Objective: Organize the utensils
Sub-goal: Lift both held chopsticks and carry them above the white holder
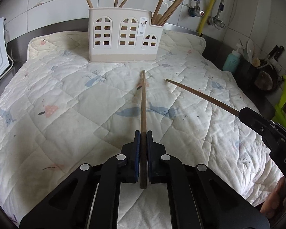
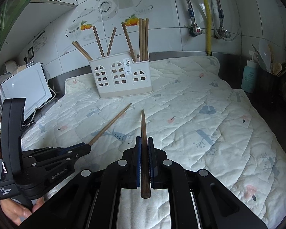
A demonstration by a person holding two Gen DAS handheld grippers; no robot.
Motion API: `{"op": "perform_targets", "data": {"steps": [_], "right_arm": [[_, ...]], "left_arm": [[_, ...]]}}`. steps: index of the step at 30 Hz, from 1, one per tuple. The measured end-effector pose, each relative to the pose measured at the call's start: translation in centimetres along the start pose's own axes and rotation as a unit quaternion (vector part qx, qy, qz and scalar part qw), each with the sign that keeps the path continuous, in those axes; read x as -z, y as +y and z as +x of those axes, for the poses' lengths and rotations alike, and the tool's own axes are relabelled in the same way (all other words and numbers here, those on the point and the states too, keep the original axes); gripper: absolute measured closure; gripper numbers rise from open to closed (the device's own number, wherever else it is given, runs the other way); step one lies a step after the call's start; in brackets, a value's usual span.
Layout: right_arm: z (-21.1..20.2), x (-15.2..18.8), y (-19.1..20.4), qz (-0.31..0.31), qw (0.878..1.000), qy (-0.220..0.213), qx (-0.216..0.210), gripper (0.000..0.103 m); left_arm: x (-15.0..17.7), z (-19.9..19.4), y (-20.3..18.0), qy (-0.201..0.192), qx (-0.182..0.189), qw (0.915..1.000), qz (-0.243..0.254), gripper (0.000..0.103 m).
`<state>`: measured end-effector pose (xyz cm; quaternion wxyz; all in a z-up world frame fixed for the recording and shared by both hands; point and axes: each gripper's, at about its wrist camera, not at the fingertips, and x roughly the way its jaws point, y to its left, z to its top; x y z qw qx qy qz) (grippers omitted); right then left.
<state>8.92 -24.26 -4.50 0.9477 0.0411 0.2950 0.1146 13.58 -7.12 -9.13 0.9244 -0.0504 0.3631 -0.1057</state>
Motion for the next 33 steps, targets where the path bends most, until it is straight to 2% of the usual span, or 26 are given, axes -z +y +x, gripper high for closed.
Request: {"op": "perform_targets", "data": {"steps": [7, 14, 21, 33], "right_arm": [[-1.4, -2.5, 0.3, -0.009, 1.0, -0.02, -0.018, 0.096], [-1.8, -6.2, 0.9, -0.033, 0.998, -0.019, -0.046, 0.096], [-1.6, -11.2, 0.9, -0.054, 0.996, -0.02, -0.06, 0.096], [-1.9, -21.5, 2.3, -0.113, 0.99, -0.072, -0.047, 0.096]], "left_arm": [[-2.2, -3.2, 1.4, -0.058, 0.024, 0.998, -0.005, 0.098], [-4.6, -4.0, 2.8, -0.078, 0.041, 0.9961, -0.003, 0.098], [-7.3, -4.7, 3.3, -0.075, 0.051, 0.9958, 0.015, 0.098], [-12.7, -6.0, 4.2, -0.08, 0.053, 0.9949, 0.03, 0.098]]}}
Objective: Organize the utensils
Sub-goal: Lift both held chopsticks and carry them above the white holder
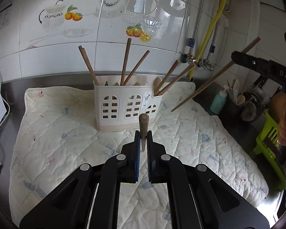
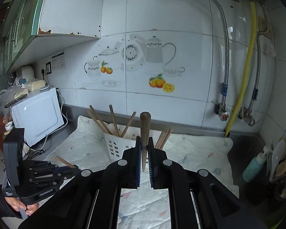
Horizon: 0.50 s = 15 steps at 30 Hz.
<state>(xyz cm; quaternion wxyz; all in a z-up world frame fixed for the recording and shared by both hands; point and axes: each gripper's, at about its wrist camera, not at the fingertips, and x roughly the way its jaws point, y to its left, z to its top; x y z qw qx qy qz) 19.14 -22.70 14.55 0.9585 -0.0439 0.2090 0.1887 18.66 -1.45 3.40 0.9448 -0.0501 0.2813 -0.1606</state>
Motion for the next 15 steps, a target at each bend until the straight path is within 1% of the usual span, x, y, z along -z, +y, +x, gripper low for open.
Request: {"op": "perform_targets", "data": {"steps": [3, 7, 10, 15], "right_arm": [[0.9, -1.7, -0.2, -0.009, 1.0, -0.01, 0.008, 0.096], [2.8, -3.1, -0.3, -0.01, 1.0, -0.015, 0.016, 0.096], [4.1, -3.5, -0.5, -0.006, 1.0, -0.016, 0.015, 0.096], [6.9, -3.5, -0.5, -0.007, 1.0, -0.005, 0.02, 0.096]], "left_arm": [[-0.9, -0.2, 0.3, -0.008, -0.007, 0.9999, 0.004, 0.098], [-2.2, -0.5, 0.8, -0.017, -0.008, 0.9998, 0.005, 0.098], [-3.2, -0.8, 1.0, -0.028, -0.011, 0.9995, 0.012, 0.098], [-5.4, -1.7, 1.4, -0.05, -0.018, 0.9985, 0.018, 0.098]]}}
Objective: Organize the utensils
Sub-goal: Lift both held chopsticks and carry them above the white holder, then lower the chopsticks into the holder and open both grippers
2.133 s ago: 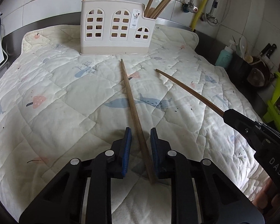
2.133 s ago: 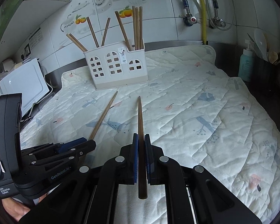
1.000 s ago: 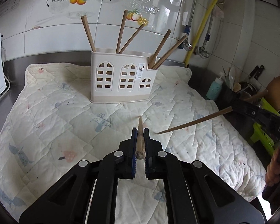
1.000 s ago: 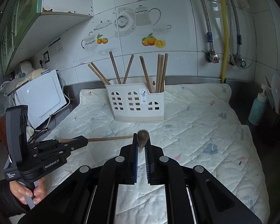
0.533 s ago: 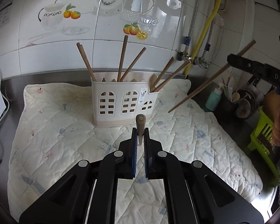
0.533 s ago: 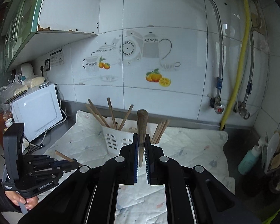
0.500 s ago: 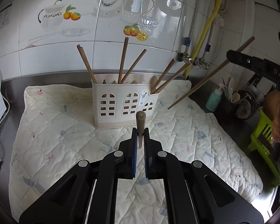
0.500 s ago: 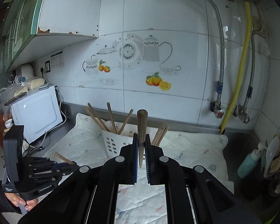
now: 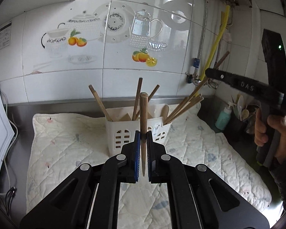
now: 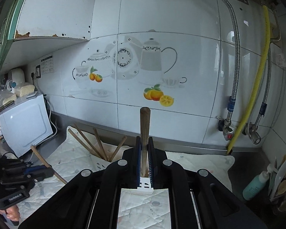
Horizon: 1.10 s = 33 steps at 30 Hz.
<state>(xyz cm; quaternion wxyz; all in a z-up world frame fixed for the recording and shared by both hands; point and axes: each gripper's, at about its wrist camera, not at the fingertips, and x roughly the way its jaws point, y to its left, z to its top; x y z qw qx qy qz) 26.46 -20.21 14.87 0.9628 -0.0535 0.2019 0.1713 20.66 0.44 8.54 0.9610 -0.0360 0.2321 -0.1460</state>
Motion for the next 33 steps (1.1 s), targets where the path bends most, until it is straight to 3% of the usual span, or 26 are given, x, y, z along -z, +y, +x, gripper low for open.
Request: {"op": "perform_targets", "data": {"steps": [6, 12, 18, 21, 25, 33], "right_arm": [[2.9, 0.8, -0.6, 0.014, 1.0, 0.013, 0.0, 0.096], [5.8, 1.9, -0.7, 0.01, 0.998, 0.054, 0.002, 0.096], [6.5, 2.6, -1.1, 0.017, 0.998, 0.065, 0.0, 0.096], [6.0, 2.6, -1.1, 0.008, 0.998, 0.059, 0.007, 0.092], [4.6, 2.4, -1.1, -0.01, 0.999, 0.042, 0.025, 0.076], [1.9, 2.4, -1.1, -0.023, 0.999, 0.013, 0.024, 0.071]], "left_arm": [[-3.7, -1.4, 0.5, -0.047, -0.009, 0.9988, 0.008, 0.098], [-7.2, -2.1, 0.7, -0.092, -0.019, 0.9955, 0.01, 0.098], [-9.6, -2.1, 0.4, -0.129, -0.037, 0.9908, 0.014, 0.098], [-10.5, -1.3, 0.5, -0.141, -0.047, 0.9888, 0.015, 0.098], [-11.1, 0.1, 0.7, -0.145, -0.054, 0.9878, 0.011, 0.098], [-11.0, 3.7, 1.5, -0.131, -0.062, 0.9894, -0.004, 0.098]]}}
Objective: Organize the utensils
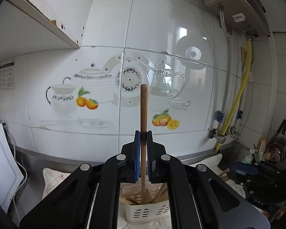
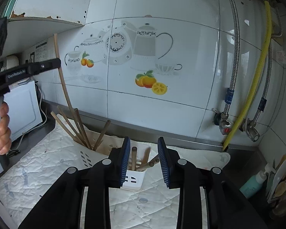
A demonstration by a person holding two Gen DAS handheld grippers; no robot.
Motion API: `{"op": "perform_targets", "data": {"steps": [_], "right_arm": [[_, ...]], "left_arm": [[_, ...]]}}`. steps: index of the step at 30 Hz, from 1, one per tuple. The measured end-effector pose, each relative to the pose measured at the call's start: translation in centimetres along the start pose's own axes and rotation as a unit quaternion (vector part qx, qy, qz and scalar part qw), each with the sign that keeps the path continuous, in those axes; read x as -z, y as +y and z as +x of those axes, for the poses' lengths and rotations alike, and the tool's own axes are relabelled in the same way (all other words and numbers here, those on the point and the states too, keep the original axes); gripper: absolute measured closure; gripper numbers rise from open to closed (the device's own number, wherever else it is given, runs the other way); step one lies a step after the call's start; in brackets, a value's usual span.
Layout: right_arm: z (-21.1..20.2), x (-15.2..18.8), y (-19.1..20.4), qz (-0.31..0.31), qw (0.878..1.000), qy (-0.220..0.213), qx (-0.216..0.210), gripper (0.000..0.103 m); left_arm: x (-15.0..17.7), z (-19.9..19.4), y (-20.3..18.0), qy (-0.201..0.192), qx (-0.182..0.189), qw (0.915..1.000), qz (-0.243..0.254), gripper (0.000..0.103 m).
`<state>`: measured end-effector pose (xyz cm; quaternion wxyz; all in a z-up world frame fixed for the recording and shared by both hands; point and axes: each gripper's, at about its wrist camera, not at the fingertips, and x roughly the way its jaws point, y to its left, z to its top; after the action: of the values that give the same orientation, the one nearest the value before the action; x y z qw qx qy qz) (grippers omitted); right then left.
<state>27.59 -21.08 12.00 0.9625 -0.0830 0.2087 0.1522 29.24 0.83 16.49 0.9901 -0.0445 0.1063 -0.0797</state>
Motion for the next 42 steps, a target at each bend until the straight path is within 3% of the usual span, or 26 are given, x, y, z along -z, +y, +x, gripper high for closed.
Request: {"op": "perform_targets", "data": {"steps": [10, 23, 26, 28, 35, 37, 42], "right_arm": [[-3.2, 1.3, 1.3, -0.001, 0.999, -0.024, -0.027, 0.062], [-4.9, 3.5, 2.6, 0.019, 0.999, -0.021, -0.042, 0.052], [-5.2, 4.2, 2.9, 0.025, 0.999, -0.016, -0.04, 0.05], [-5.4, 4.7, 3.0, 0.031, 0.999, -0.013, -0.035, 0.041], [-5.9, 6.7, 3.7, 0.042, 0.999, -0.005, -0.03, 0.029], [-6.0, 7.3, 3.9, 0.047, 0.999, -0.003, -0.025, 0.02], [-6.2, 8.9, 4.1, 0.067, 0.997, 0.011, -0.024, 0.013]], "left_arm": [[2.8, 3.3, 1.1, 0.045, -0.005, 0.9988, -0.019, 0.098], [4.1, 4.3, 1.4, 0.082, 0.005, 0.9965, -0.015, 0.093], [4.1, 4.0, 1.2, 0.081, 0.005, 0.9967, -0.013, 0.084], [4.0, 3.6, 1.1, 0.078, 0.005, 0.9969, -0.013, 0.074], [3.9, 0.9, 0.5, 0.06, 0.005, 0.9982, 0.003, 0.046], [4.1, -0.1, 0.5, 0.058, 0.008, 0.9983, 0.001, 0.038], [5.2, -3.0, 0.4, 0.047, 0.0, 0.9988, 0.008, 0.008]]}}
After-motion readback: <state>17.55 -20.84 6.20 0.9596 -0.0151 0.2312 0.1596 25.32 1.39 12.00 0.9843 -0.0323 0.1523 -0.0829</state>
